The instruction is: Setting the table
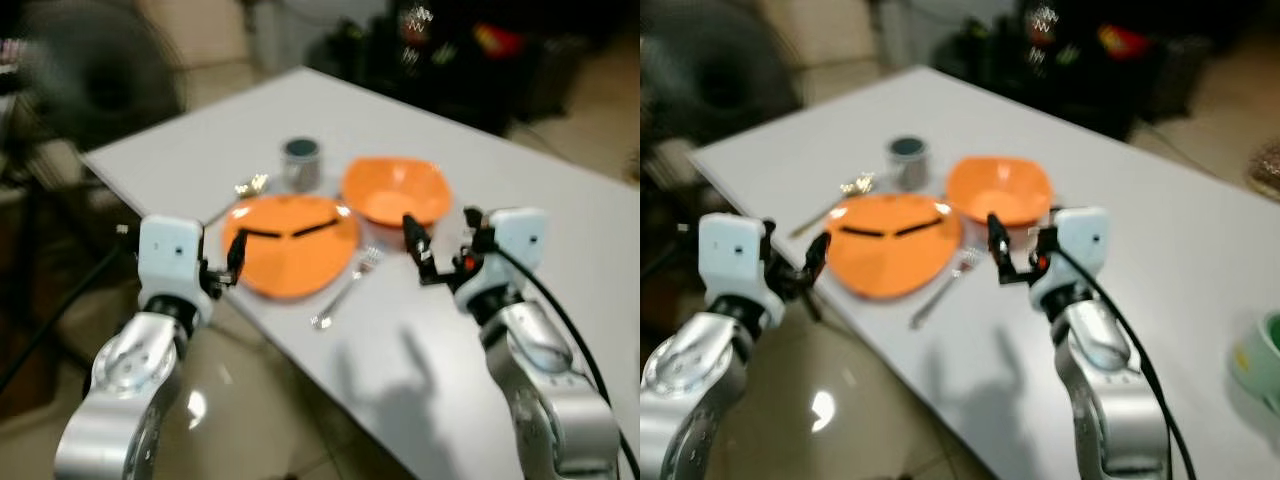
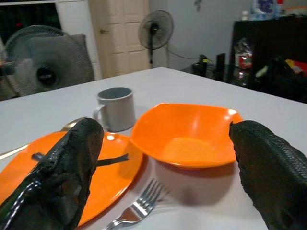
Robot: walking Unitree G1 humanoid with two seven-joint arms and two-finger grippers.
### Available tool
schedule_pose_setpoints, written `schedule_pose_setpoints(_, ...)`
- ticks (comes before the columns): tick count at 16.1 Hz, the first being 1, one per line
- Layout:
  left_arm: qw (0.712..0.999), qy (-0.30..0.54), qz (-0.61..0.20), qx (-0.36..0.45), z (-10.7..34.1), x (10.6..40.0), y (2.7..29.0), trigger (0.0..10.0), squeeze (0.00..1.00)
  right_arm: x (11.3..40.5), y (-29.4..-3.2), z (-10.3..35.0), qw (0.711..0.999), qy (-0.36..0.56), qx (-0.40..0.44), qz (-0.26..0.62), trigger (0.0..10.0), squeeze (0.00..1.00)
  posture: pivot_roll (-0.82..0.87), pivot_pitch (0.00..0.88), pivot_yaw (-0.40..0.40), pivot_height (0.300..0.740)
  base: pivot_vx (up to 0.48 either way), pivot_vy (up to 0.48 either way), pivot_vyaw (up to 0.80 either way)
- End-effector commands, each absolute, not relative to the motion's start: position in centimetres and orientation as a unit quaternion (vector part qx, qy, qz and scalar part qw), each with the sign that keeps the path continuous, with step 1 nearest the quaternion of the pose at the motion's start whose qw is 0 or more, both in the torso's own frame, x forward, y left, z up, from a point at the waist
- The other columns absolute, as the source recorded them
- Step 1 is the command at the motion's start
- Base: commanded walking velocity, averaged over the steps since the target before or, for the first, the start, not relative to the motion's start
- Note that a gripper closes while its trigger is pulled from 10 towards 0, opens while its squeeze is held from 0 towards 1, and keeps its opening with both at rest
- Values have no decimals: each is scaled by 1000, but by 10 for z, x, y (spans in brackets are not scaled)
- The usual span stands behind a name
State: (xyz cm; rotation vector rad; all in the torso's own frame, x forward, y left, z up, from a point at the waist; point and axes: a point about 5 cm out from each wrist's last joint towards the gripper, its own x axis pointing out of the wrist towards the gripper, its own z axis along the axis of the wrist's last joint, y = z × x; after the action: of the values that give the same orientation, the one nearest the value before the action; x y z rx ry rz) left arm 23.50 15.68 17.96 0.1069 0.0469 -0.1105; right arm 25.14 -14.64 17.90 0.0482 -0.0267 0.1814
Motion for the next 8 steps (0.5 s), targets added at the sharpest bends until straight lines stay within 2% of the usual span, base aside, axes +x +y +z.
schedule_pose_setpoints(1,997,21,-54,51,181,235,156,10000,0,253,-150,176,996,-4,39,80,10000,910,-108,44,32,740,0,292,800)
schedule_pose_setpoints(3,997,20,-51,46,180,235,156,10000,0,253,-150,175,996,1,52,75,10000,890,-112,47,30,740,0,292,800)
schedule_pose_setpoints(6,997,18,-51,46,180,237,156,10000,0,254,-148,174,995,7,58,84,10000,690,-122,51,23,740,0,294,0)
schedule_pose_setpoints(7,997,18,-53,46,181,237,156,10000,0,256,-148,172,994,15,73,84,10000,220,-120,47,27,740,0,296,0)
schedule_pose_setpoints(8,997,17,-54,46,181,237,156,10000,0,256,-148,172,993,18,75,84,10000,106,-120,45,28,740,0,300,0)
